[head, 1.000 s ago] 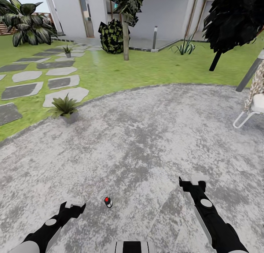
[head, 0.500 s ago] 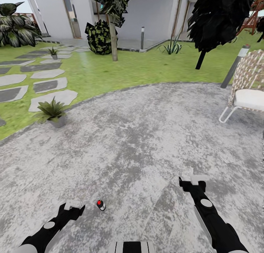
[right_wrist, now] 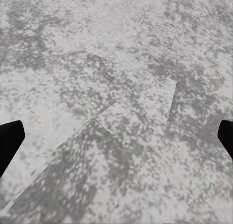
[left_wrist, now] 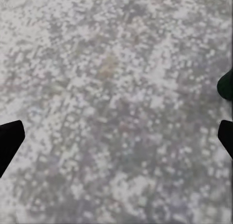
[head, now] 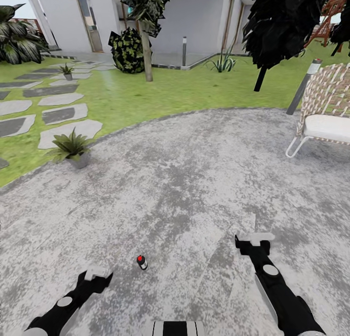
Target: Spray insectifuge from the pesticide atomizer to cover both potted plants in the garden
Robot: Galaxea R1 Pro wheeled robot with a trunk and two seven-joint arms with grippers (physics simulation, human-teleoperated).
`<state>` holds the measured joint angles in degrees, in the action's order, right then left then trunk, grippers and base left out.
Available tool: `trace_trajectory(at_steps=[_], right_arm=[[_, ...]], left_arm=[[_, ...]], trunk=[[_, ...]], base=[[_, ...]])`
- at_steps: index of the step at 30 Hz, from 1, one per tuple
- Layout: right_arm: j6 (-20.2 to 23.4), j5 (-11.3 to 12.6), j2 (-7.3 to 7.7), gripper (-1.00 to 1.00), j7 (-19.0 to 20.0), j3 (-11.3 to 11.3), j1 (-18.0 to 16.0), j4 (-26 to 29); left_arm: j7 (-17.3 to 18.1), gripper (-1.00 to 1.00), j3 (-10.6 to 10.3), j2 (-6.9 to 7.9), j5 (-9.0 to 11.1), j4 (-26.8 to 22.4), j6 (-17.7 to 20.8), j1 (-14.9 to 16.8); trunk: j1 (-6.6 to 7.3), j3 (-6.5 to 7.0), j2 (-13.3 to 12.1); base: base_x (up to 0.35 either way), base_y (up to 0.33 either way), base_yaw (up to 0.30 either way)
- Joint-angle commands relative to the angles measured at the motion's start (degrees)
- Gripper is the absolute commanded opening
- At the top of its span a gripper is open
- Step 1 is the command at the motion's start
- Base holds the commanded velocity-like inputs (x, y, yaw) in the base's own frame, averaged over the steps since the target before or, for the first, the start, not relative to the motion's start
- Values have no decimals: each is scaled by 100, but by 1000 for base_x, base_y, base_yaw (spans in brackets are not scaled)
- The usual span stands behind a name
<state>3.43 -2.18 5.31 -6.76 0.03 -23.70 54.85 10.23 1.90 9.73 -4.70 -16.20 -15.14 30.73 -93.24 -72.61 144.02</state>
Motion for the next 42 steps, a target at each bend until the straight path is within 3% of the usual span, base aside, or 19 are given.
trace_trajectory(at_steps=[1, 3, 8, 13, 31, 34, 35, 38, 42], right_arm=[[3, -57, -32, 100, -20, 6, -2, -24], [-61, -44, -53, 100, -14, 0, -51, -88], [-27, 115, -71, 100, 5, -11, -101, 75], [134, 161, -56, 100, 31, -28, -107, 236], [274, 106, -47, 100, 70, 2, -108, 813], [272, 10, -66, 100, 70, 18, -108, 910], [272, -229, -76, 100, 70, 25, -108, 1288], [272, -555, -92, 100, 66, 120, -108, 1284], [272, -694, -98, 100, 59, 202, -108, 1321]], left_arm=[[14, 100, 24, 0, -16, -29, -24, -30], [32, 100, 2, -13, 34, -52, 35, -95], [80, 100, -63, -26, -135, 99, 79, -260], [73, 100, -69, -39, -244, -64, 166, -218], [28, 100, -30, -52, -218, -528, 67, -301], [19, 100, -25, -51, -201, -528, 65, -304], [17, 100, -24, -55, -187, -526, 64, -304], [20, 100, -23, -59, -176, -531, 64, -305], [23, 100, -21, -43, -172, -533, 65, -305]], trunk=[[2, -4, 2], [2, -4, 2], [2, -4, 2], [2, -4, 2], [-44, -403, 26], [-52, -469, 30], [-55, -491, 32], [-62, -558, 36], [-73, -647, 41]], base=[[0, 0, 0], [0, 0, 0], [0, 0, 0], [0, 0, 0], [0, 0, 0], [0, 0, 0], [0, 0, 0], [0, 0, 0], [0, 0, 0]])
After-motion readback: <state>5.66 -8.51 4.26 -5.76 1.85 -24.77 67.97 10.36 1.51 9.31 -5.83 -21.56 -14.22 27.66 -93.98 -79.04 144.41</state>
